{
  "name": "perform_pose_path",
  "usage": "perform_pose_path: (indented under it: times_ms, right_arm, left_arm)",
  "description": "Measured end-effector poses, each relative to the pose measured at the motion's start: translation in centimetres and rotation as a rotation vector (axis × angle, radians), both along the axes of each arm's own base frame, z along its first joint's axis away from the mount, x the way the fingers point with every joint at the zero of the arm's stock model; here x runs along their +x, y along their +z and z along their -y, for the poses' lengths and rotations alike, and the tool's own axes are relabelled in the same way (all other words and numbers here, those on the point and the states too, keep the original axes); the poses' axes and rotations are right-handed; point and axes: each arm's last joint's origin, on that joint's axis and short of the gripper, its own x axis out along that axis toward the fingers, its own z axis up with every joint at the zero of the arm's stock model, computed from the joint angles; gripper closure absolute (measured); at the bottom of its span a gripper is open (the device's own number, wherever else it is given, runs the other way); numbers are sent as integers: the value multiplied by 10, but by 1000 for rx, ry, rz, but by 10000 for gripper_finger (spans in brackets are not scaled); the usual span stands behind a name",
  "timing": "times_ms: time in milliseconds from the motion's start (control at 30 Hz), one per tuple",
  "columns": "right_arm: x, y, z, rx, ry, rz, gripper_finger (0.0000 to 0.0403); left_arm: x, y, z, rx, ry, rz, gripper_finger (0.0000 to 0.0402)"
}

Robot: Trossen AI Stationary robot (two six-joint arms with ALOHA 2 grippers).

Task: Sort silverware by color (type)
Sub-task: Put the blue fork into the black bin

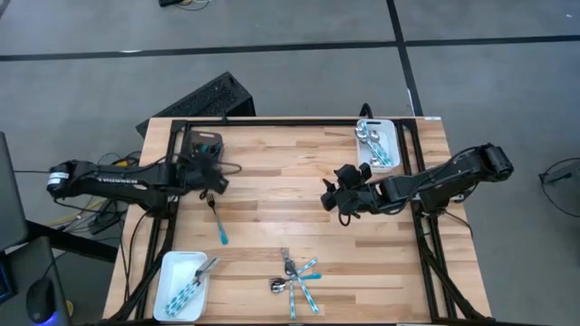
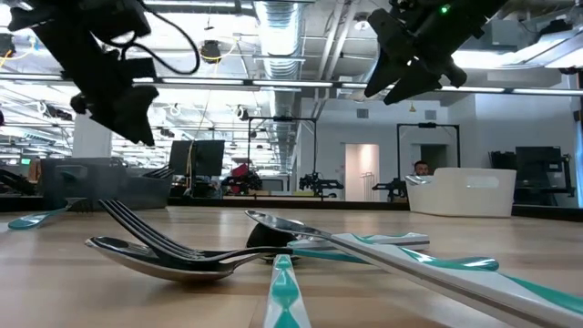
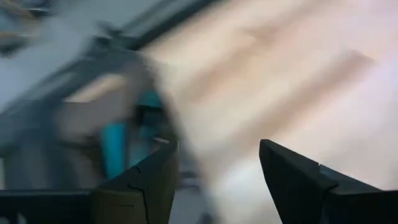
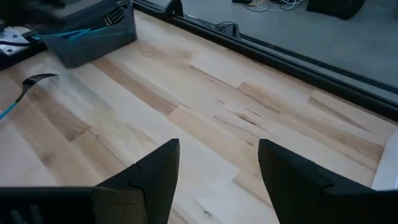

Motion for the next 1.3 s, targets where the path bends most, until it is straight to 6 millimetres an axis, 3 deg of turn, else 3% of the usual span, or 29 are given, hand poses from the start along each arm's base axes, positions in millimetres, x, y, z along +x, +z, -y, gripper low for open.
perform_pose_path:
  times_ms: [233, 400, 500, 667, 767, 967, 1300]
  right_arm:
    - [0, 0, 0, 4, 1, 1, 159]
    - [1, 1, 1, 9, -1, 17, 159]
    - [1, 1, 1, 9, -1, 17, 159]
    - [2, 1, 4, 7, -10, 20, 159]
    - [4, 3, 5, 13, -13, 42, 159]
    - [5, 3, 2, 38, 39, 32, 159]
    - [5, 3, 0, 32, 50, 25, 159]
  left_arm:
    - [3, -18, 42, -224, -482, -75, 213]
    - [2, -17, 63, -369, -631, -66, 251]
    - [3, -5, 71, -485, -692, -75, 271]
    - [6, 10, 72, -405, -779, -311, 284]
    - [14, 0, 74, -348, -901, -470, 285]
    - [31, -28, 84, -473, -989, -639, 267]
    - [40, -54, 90, -400, -892, -835, 209]
